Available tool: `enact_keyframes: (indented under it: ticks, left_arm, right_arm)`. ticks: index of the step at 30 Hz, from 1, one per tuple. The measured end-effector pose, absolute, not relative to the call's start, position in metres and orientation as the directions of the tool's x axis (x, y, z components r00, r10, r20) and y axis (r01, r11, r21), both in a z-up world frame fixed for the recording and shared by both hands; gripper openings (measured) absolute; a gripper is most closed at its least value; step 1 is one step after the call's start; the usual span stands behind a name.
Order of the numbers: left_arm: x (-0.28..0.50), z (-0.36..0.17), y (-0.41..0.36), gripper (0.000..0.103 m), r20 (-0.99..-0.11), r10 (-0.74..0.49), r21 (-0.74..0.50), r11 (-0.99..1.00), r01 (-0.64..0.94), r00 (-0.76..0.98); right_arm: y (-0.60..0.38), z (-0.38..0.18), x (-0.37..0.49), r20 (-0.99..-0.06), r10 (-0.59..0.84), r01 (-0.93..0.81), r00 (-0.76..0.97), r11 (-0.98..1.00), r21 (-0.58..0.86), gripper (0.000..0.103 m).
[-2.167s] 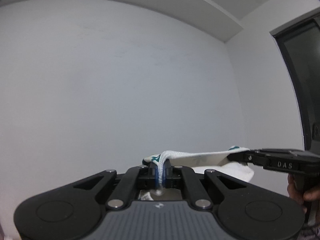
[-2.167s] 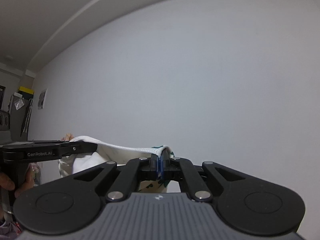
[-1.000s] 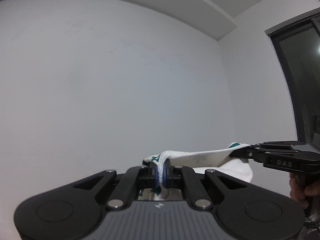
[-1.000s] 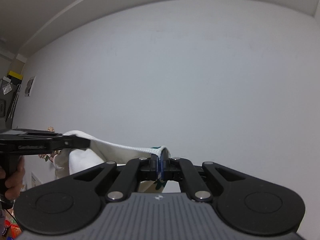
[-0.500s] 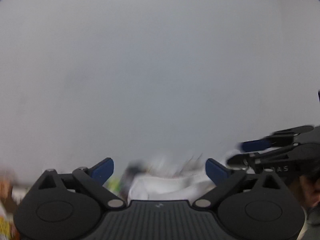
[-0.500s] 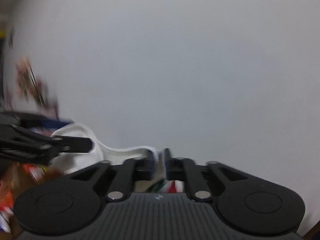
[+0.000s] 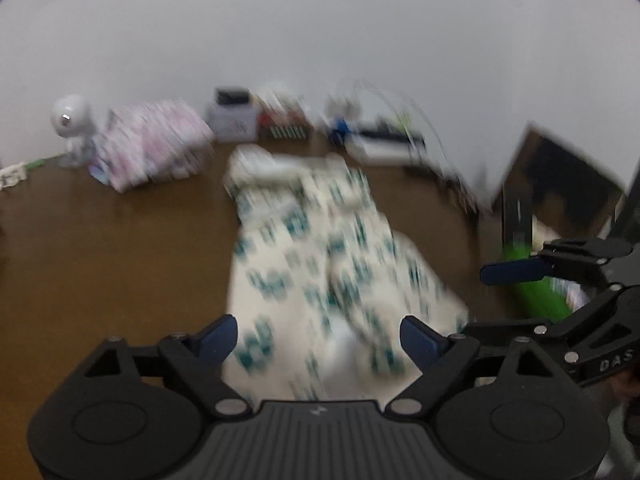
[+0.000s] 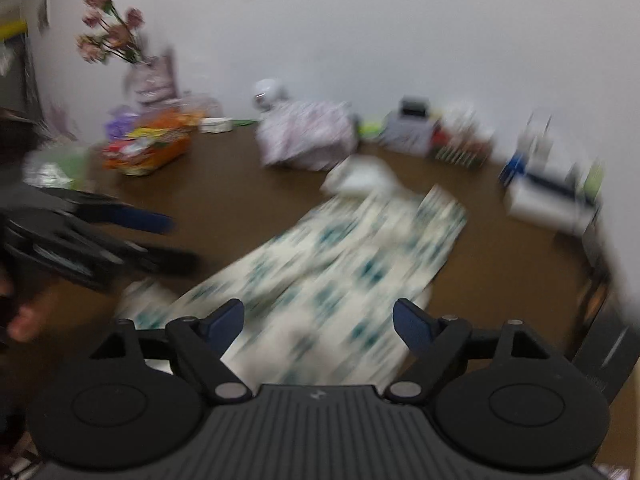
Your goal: Fold clothes
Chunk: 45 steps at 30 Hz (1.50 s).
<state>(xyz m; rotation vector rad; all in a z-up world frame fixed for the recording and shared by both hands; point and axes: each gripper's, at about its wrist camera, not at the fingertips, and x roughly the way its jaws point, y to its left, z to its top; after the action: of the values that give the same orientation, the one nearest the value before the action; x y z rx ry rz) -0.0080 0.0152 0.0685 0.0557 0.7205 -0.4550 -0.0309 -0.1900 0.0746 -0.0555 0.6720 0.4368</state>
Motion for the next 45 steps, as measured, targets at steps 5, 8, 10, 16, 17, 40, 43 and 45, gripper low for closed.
enact_keyframes:
  ticks: [5,8,10,16,17,40,43,45]
  left_arm:
    - [-0.016,0.035,0.005,0.012,-0.705,-0.312,-0.062,0.921,0.384,0.636]
    - [-0.022,0.027,0.02,0.011,-0.677,-0.296,-0.098,0.944,0.316,0.674]
    - [-0.033,0.022,0.034,0.009,-0.656,-0.248,-0.109,0.965,0.237,0.712]
    - [-0.098,0.023,0.077,0.01,-0.633,-0.199,-0.198,0.976,0.092,0.748]
    - [-0.105,0.027,0.083,0.015,-0.638,-0.208,-0.217,0.972,0.086,0.742]
    - [0.013,0.03,0.092,0.002,-0.629,-0.297,-0.296,0.946,0.132,0.719]
    - [0.009,0.029,0.113,0.009,-0.615,-0.264,-0.34,0.939,0.053,0.743]
    - [0.005,0.035,0.116,0.015,-0.603,-0.262,-0.349,0.936,0.046,0.754]
  right_arm:
    - [-0.181,0.039,-0.066,-0.609,0.382,-0.361,0.695,0.918,0.163,0.063]
    - [-0.17,0.023,-0.068,-0.608,0.396,-0.386,0.688,0.909,0.155,0.048]
    - [-0.164,0.017,-0.07,-0.599,0.412,-0.412,0.686,0.899,0.146,0.028]
    - [-0.166,0.014,-0.075,-0.63,0.37,-0.395,0.683,0.912,0.108,0.005]
    - [-0.168,0.014,-0.078,-0.638,0.357,-0.388,0.682,0.916,0.098,0.005]
    - [-0.21,0.037,-0.005,-0.568,0.312,-0.196,0.762,0.946,0.257,0.002]
    - [-0.225,0.028,0.004,-0.624,0.168,-0.121,0.764,0.986,0.118,0.007]
    - [-0.224,0.027,0.001,-0.621,0.119,-0.112,0.774,0.992,0.051,0.016]
